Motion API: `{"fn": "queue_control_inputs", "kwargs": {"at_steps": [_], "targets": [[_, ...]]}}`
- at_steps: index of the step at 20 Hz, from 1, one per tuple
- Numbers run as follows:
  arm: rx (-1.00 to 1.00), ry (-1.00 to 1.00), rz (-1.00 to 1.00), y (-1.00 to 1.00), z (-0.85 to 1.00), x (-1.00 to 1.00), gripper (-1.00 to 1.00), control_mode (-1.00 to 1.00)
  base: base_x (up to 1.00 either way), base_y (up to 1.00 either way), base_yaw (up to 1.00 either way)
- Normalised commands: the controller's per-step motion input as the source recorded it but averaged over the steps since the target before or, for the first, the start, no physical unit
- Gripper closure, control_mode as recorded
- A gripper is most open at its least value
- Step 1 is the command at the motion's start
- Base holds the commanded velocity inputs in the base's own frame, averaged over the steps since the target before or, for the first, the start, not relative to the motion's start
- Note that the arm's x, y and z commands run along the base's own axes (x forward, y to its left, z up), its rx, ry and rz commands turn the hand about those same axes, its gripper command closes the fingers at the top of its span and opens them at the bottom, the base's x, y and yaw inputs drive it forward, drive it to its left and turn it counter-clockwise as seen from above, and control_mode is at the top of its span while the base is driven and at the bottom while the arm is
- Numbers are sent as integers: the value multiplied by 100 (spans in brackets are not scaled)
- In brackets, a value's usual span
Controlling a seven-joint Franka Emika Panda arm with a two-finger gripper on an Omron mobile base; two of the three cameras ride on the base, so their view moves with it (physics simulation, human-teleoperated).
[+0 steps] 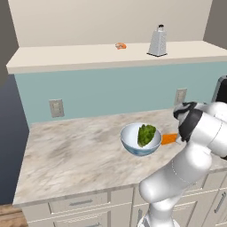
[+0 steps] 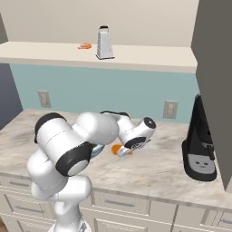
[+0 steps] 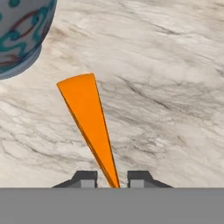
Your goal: Pick the cheese from the fridge and the cheese grater from the cabinet and place them next to the salad bowl.
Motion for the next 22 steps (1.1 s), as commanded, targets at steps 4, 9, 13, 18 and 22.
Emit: {"fn": "queue_control_inputs", "kwargs": {"at_steps": [4,9,13,18,22], "targets": [[0,0,6,23,0,-10,-100,-100,0,0,0],[-7,0,2,14,0,-25,-100,-100,0,0,0],[-11,0,0,9,4,-32,-100,-100,0,0,0],[-19,0,0,32,63,-30,-100,-100,0,0,0],[-5,4,-7,29,100,-4,-100,-100,0,0,0]]}}
